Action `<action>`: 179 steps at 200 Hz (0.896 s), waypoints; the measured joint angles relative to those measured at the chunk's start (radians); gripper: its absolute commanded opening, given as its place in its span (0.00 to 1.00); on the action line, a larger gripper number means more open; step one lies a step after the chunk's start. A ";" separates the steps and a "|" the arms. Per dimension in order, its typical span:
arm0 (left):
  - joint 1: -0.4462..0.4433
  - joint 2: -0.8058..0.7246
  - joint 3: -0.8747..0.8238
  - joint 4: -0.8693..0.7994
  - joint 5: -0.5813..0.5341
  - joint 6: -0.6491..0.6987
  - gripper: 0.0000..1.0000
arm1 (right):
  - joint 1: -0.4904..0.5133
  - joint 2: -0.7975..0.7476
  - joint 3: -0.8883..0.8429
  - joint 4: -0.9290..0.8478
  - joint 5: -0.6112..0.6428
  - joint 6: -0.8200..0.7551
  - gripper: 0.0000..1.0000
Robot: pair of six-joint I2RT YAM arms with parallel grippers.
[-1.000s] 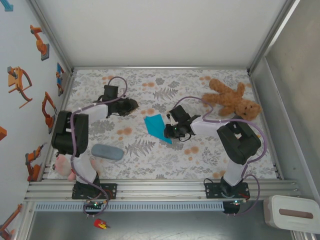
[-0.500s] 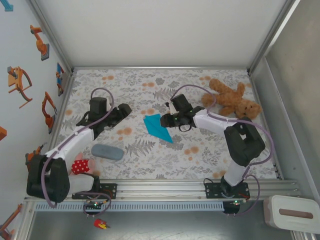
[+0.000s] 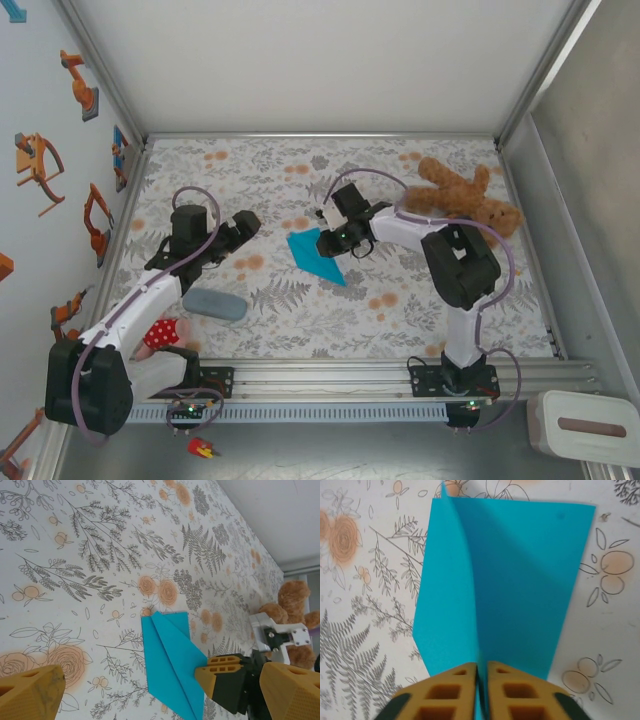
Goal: Fold a paper plane with a square sheet of paper (pick it up from the middle)
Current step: Turn over the paper at the center of the table.
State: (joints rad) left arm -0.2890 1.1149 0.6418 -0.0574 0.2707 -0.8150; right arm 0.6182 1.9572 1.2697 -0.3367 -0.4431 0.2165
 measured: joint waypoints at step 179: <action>-0.211 0.250 0.093 0.414 0.334 -0.119 0.73 | -0.113 -0.263 -0.217 0.704 -0.360 0.704 0.00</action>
State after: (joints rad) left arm -0.4999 1.3647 0.7349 0.3561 0.6048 -0.9337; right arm 0.5053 1.6943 1.0531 0.3676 -0.8028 0.9203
